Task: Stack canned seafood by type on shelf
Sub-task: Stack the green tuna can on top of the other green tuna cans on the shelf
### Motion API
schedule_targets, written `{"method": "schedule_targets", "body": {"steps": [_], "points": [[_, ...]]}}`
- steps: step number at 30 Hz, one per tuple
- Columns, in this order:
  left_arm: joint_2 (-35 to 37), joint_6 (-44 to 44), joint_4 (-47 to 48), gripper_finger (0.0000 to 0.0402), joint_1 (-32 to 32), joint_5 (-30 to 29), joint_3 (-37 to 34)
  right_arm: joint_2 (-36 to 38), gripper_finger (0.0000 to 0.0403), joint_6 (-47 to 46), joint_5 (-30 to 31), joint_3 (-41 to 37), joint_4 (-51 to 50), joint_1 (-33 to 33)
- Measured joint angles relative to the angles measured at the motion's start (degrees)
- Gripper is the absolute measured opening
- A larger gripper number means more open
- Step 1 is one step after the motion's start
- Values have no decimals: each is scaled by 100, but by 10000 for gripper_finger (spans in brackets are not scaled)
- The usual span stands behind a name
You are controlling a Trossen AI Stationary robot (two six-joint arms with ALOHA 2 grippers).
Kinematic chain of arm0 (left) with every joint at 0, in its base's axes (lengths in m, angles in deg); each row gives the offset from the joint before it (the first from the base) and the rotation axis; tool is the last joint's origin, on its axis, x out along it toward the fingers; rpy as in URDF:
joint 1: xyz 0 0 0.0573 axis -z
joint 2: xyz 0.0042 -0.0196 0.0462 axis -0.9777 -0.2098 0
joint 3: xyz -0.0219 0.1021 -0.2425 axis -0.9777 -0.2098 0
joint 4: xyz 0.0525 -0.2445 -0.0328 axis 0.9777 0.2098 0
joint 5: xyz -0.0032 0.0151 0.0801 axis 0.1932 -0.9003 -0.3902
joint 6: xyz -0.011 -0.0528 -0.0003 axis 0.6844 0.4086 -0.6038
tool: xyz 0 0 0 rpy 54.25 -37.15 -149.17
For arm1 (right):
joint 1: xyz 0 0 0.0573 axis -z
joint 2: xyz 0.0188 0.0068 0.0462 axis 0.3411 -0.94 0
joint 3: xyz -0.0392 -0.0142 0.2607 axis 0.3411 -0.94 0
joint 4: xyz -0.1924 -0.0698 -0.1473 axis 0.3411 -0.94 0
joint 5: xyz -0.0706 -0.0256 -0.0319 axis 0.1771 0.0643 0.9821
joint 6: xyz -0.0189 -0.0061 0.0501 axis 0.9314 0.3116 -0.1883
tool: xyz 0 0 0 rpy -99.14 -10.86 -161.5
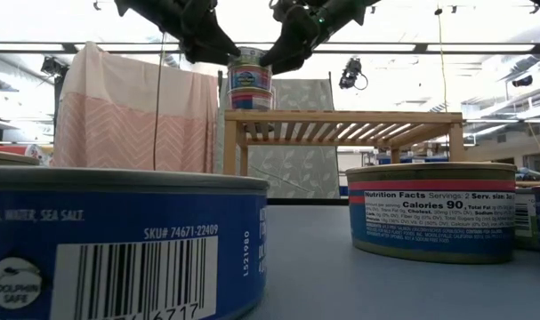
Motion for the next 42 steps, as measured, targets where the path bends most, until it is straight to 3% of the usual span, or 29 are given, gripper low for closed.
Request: {"method": "schedule_targets", "body": {"steps": [19, 31, 42], "points": [[13, -4, -445, 312, -6, 56, 7, 31, 337, -17, 74, 345, -126, 15], [-12, 4, -714, 312, -443, 252, 211, 35, 335, 69, 128, 474, 290, 218], [-781, -30, -744, 312, -759, 554, 799, 13, 335, 198, 509, 474, 337, 380]]}}
